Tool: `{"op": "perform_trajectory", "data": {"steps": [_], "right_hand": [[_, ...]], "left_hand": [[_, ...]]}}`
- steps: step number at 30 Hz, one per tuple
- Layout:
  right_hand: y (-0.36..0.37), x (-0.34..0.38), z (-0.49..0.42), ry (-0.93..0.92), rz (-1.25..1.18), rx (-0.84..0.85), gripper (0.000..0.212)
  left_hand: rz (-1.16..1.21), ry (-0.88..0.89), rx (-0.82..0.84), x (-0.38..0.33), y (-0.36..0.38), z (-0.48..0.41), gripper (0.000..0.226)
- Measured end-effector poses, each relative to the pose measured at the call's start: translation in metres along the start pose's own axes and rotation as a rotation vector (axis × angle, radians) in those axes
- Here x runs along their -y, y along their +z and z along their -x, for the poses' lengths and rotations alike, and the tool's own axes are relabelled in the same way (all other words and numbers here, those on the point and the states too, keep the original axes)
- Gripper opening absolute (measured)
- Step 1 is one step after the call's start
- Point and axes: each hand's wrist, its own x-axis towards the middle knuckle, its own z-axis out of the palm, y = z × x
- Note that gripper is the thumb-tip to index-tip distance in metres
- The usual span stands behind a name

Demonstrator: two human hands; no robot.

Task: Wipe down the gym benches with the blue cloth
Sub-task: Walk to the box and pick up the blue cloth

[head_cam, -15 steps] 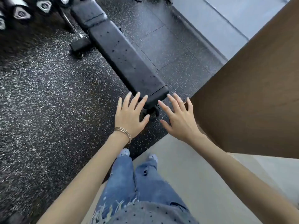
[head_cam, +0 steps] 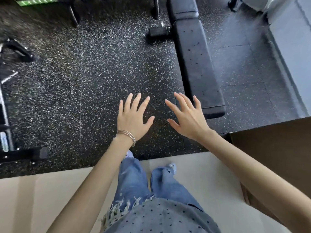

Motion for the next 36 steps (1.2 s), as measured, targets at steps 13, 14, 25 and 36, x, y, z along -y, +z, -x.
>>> {"op": "perform_trajectory", "data": {"steps": [13, 14, 25, 36], "right_hand": [[-0.002, 0.118, -0.136, -0.186, 0.025, 0.034, 0.06], [-0.001, 0.13, -0.147, -0.198, 0.026, 0.034, 0.059], [0.005, 0.217, -0.254, -0.31, 0.036, 0.059, 0.057], [0.015, 0.242, -0.376, -0.491, 0.038, 0.15, 0.058]], "left_hand": [[0.044, -0.18, -0.007, 0.17, -0.022, 0.001, 0.067], [0.046, -0.189, 0.0, 0.184, -0.024, 0.001, 0.067], [0.048, -0.322, 0.017, 0.312, -0.043, -0.006, 0.066], [0.062, -0.485, 0.045, 0.373, -0.05, -0.061, 0.065]]}}
